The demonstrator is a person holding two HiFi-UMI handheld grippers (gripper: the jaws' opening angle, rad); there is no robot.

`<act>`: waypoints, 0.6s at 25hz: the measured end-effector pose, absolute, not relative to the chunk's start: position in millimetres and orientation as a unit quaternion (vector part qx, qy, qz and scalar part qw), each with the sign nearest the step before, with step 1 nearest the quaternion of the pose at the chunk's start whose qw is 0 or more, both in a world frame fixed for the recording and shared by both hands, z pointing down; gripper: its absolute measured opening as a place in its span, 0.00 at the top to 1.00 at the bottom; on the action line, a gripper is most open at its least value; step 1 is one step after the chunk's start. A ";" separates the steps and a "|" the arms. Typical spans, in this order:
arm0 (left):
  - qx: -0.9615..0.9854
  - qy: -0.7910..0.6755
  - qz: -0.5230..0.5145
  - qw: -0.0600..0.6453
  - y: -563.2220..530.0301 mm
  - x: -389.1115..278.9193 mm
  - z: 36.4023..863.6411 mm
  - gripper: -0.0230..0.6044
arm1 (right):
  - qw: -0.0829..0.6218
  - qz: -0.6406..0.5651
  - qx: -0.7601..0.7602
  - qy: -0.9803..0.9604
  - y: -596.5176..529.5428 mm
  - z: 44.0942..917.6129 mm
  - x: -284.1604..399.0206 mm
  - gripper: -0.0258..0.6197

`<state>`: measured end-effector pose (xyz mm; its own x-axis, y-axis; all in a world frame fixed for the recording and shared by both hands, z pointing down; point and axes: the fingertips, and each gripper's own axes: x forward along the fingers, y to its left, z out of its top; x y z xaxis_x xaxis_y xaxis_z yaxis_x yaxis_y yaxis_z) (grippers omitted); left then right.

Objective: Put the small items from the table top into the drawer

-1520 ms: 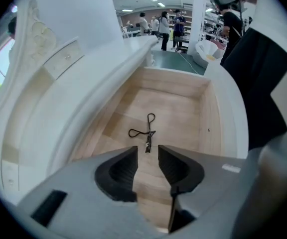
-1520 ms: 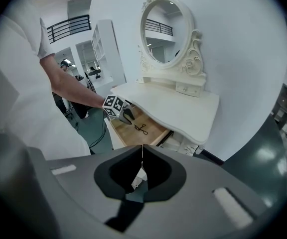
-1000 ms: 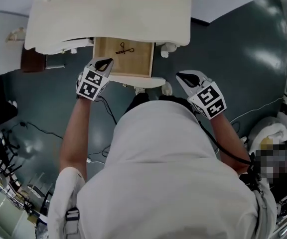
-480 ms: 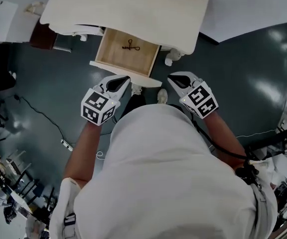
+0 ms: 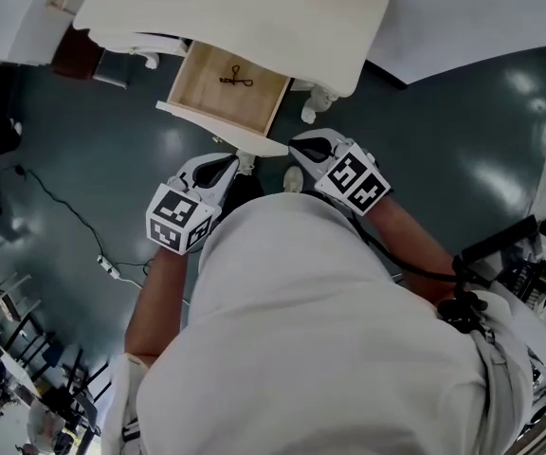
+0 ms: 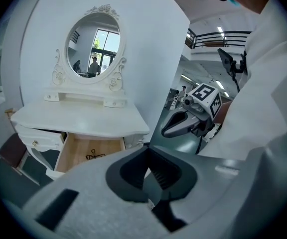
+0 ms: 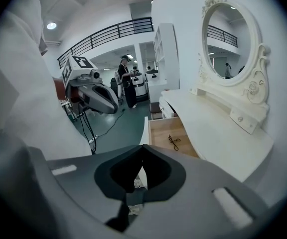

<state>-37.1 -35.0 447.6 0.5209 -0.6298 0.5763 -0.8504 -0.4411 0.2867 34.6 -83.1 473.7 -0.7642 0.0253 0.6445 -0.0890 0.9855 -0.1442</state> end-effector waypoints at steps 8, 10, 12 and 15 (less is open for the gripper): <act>0.821 -0.453 0.196 0.287 -26.4 -32.4 453.4 0.96 | 0.349 0.077 0.009 -0.934 -77.3 478.2 38.2 0.96; 0.822 -0.452 0.196 0.287 -26.8 -31.9 453.4 0.96 | 0.349 0.077 0.009 -0.934 -76.6 478.9 38.4 0.96; 0.823 -0.451 0.196 0.286 -26.6 -30.2 453.4 0.96 | 0.350 0.078 0.010 -0.934 -74.9 479.5 40.3 0.96; 0.823 -0.450 0.195 0.286 -26.5 -29.9 454.5 0.96 | 0.351 0.078 0.011 -0.933 -74.1 481.1 41.0 0.96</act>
